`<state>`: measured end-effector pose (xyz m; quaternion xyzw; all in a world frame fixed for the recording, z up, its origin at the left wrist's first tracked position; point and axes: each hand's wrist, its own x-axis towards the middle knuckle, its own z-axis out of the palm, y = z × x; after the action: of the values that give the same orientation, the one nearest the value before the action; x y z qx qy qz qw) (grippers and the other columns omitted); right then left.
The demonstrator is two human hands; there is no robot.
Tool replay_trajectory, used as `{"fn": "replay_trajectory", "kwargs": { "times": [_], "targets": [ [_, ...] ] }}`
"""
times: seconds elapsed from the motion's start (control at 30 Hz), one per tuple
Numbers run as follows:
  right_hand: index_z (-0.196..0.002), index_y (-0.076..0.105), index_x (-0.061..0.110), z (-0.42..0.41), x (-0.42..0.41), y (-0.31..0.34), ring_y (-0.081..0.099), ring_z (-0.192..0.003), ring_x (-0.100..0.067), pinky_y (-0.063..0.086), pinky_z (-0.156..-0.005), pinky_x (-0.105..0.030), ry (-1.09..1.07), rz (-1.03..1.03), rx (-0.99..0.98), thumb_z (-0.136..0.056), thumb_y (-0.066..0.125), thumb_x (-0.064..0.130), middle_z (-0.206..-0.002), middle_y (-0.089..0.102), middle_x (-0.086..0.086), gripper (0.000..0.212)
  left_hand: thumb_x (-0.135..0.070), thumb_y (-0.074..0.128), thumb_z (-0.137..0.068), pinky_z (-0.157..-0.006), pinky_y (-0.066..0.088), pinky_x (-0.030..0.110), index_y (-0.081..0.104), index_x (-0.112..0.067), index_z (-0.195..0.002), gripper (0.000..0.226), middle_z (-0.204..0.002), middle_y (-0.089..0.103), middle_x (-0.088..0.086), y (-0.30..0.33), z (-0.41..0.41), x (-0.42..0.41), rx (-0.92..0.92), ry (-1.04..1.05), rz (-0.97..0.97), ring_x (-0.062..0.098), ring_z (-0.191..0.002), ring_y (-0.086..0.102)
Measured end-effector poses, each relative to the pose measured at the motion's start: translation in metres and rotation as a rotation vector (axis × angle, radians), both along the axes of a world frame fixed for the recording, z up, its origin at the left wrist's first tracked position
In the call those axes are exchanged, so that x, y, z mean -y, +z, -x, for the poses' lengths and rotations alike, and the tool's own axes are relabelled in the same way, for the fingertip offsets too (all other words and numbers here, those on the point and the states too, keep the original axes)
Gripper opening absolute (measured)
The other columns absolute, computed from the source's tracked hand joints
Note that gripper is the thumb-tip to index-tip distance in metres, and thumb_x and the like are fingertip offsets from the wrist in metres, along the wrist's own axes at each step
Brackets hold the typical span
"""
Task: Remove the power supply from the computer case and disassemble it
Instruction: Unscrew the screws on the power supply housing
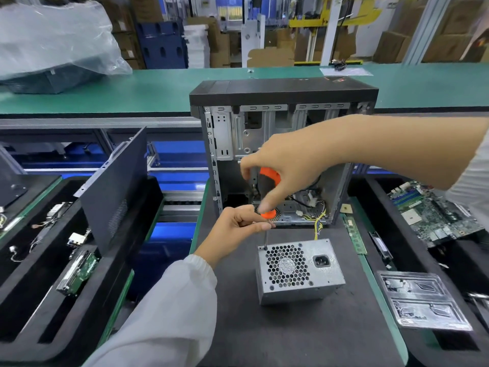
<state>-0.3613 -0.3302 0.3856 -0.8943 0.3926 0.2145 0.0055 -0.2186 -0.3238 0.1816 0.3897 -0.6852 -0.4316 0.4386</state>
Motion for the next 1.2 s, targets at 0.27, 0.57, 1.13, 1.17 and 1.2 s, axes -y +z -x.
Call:
{"fn": "replay_trajectory", "kwargs": {
  "times": [0.27,0.57,1.13,1.17,1.2],
  "targets": [
    [-0.096,0.041,0.019,-0.001,0.003,-0.020,0.047,-0.065,-0.014,0.034,-0.052,-0.025,0.212,0.104,-0.022,-0.097,0.048,0.040,-0.077,0.048,0.001,0.022,-0.018,0.078,-0.073,-0.075,0.038,0.040,0.071,0.007,-0.081,0.028,-0.079,0.052,0.035,-0.004,0.001,0.004,-0.039,0.022,-0.045,0.030,-0.075,0.045],
    [-0.104,0.048,0.029,-0.004,0.006,-0.014,0.044,-0.078,-0.009,0.034,-0.059,-0.019,0.264,-0.029,0.080,-0.087,0.062,0.019,-0.093,0.044,0.006,0.024,-0.005,0.067,-0.088,-0.087,0.051,0.024,0.075,-0.015,-0.101,0.018,-0.093,0.070,0.004,0.006,-0.003,0.001,-0.040,-0.121,-0.032,0.013,-0.096,0.065],
    [-0.110,0.053,0.022,-0.014,0.020,-0.014,0.050,-0.087,-0.016,0.035,-0.065,-0.025,0.277,-0.028,0.009,-0.086,0.067,0.020,-0.095,0.048,0.007,0.028,-0.021,0.055,-0.097,-0.070,0.034,0.014,0.070,-0.013,-0.120,0.028,-0.069,0.048,-0.005,-0.021,-0.007,-0.002,-0.048,-0.077,-0.131,0.005,-0.063,0.037],
    [-0.109,0.055,0.022,-0.014,0.021,-0.015,0.051,-0.082,-0.011,0.035,-0.061,-0.019,0.279,-0.024,0.041,-0.084,0.068,0.019,-0.088,0.047,0.012,0.028,-0.022,0.055,-0.097,-0.070,0.034,0.014,0.071,-0.013,-0.117,0.027,-0.074,0.053,-0.001,-0.021,-0.007,-0.003,-0.057,-0.064,-0.117,0.004,-0.063,0.039],
    [-0.106,0.057,0.022,-0.014,0.022,-0.015,0.052,-0.077,-0.004,0.036,-0.056,-0.014,0.265,-0.004,0.052,-0.083,0.069,0.018,-0.080,0.046,0.015,0.026,-0.019,0.057,-0.097,-0.072,0.036,0.014,0.074,-0.013,-0.111,0.023,-0.079,0.059,-0.002,-0.019,-0.006,-0.003,-0.060,-0.052,-0.093,0.002,-0.065,0.045]
  ]
}}
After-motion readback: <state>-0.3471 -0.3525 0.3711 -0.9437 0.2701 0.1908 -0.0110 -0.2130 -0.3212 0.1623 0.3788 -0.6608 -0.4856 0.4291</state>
